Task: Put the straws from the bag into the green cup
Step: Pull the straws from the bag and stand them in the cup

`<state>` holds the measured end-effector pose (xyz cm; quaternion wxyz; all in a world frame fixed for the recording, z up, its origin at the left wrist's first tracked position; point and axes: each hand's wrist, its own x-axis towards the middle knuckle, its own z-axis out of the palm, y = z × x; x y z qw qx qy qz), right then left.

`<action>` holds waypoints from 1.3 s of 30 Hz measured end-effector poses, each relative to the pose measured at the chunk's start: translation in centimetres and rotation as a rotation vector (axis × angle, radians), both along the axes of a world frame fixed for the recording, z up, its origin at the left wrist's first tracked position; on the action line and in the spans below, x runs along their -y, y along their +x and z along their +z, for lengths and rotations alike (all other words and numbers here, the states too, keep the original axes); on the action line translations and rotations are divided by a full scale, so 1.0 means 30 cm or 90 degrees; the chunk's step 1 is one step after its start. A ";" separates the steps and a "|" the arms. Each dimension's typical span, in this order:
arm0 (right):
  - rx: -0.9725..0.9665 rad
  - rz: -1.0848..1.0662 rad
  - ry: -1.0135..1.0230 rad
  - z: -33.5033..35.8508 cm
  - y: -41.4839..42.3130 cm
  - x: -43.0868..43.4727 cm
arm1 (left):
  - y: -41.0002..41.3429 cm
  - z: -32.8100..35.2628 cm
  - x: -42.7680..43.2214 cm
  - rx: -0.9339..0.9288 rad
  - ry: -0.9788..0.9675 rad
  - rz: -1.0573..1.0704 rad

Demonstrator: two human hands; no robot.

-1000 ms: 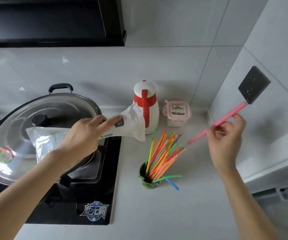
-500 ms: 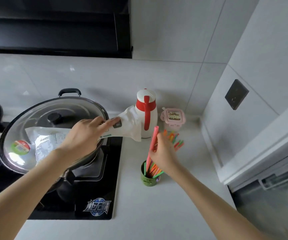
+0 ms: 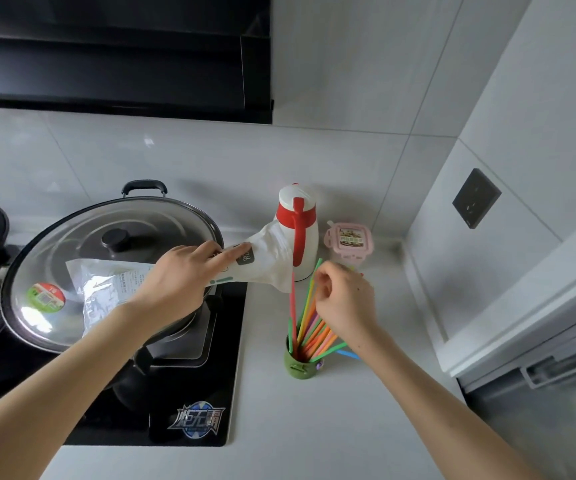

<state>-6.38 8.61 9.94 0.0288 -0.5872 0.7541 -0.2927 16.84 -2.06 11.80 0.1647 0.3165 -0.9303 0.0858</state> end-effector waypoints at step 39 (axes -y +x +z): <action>1.501 0.147 0.053 0.011 0.042 0.139 | -0.333 0.464 -0.023 0.678 -0.319 -0.179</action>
